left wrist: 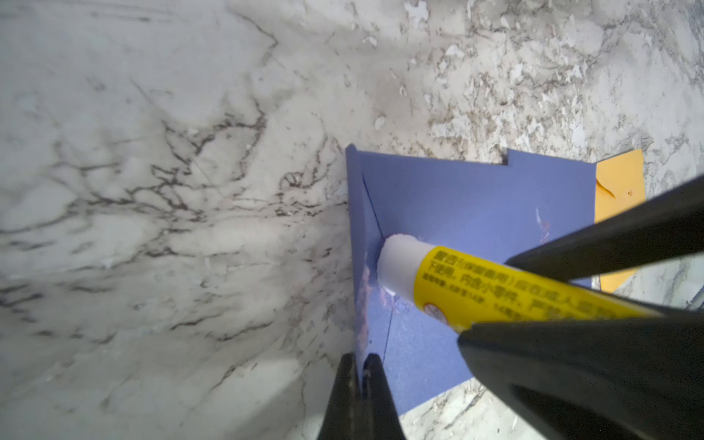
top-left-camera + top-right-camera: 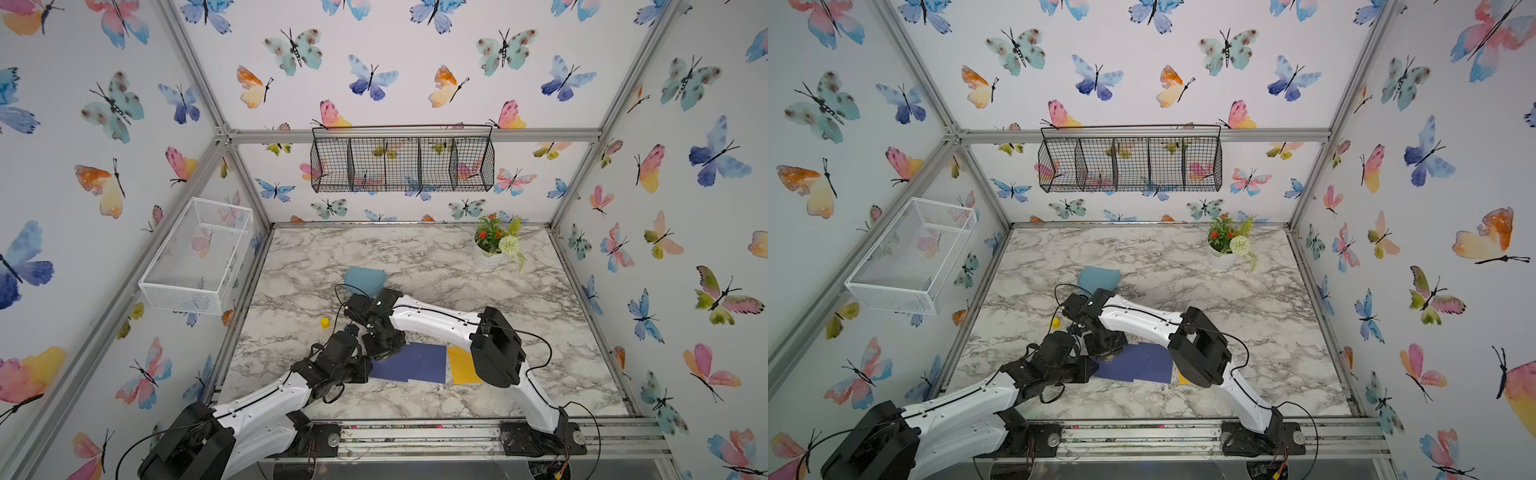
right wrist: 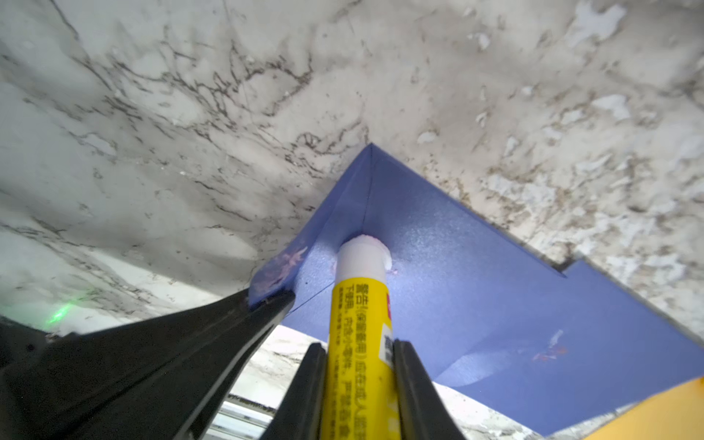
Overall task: Seal the envelope with a glue stick
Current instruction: Apply the envelope at the center of the board.
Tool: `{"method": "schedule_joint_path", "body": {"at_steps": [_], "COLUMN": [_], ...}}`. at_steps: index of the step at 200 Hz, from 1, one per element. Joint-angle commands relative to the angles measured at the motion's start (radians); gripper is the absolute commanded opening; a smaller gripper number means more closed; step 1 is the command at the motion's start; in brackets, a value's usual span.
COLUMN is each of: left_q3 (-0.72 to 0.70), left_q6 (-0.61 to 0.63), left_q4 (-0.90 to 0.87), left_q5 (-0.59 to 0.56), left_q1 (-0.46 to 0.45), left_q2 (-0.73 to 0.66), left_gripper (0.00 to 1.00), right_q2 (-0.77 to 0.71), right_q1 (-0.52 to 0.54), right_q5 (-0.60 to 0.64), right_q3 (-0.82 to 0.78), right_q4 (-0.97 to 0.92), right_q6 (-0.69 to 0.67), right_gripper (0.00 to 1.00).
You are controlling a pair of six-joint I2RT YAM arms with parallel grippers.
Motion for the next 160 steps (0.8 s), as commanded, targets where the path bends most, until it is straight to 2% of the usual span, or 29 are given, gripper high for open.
{"method": "schedule_joint_path", "body": {"at_steps": [1, 20, 49, 61, 73, 99, 117, 133, 160], "left_q3": [-0.013, -0.013, -0.013, -0.013, -0.013, -0.014, -0.015, -0.015, -0.014], "left_q6": [0.011, 0.011, 0.011, 0.013, 0.012, 0.011, 0.011, 0.011, 0.011], "left_q4": [-0.008, -0.008, -0.008, -0.008, -0.008, -0.009, -0.009, -0.009, -0.01], "left_q5": [0.011, 0.011, 0.011, 0.011, 0.011, 0.012, 0.012, 0.011, 0.012], "left_q1": [0.006, 0.006, 0.006, 0.006, 0.006, 0.006, 0.006, 0.007, 0.008], "left_q2": [-0.014, -0.016, -0.014, -0.014, -0.014, -0.018, -0.019, -0.018, -0.017], "left_gripper": [0.0, 0.0, 0.0, 0.0, 0.0, 0.0, 0.0, 0.0, 0.0], "right_q2": [0.079, 0.06, 0.004, -0.005, 0.003, 0.063, 0.088, 0.089, 0.091], "right_q1": [-0.013, -0.013, -0.013, -0.013, -0.013, -0.016, -0.019, -0.02, -0.02], "right_q5": [0.116, 0.0, -0.248, -0.282, -0.242, 0.017, 0.128, 0.16, 0.138], "right_q3": [0.001, -0.03, -0.114, -0.127, -0.117, -0.02, 0.014, 0.015, 0.02], "right_q4": [-0.092, -0.028, 0.148, 0.192, 0.175, -0.032, -0.12, -0.135, -0.139], "right_q6": [0.008, -0.013, -0.02, -0.009, -0.004, -0.006, -0.004, 0.0, 0.0], "right_gripper": [0.02, 0.02, 0.02, 0.02, 0.02, 0.02, 0.02, 0.02, 0.02]}}
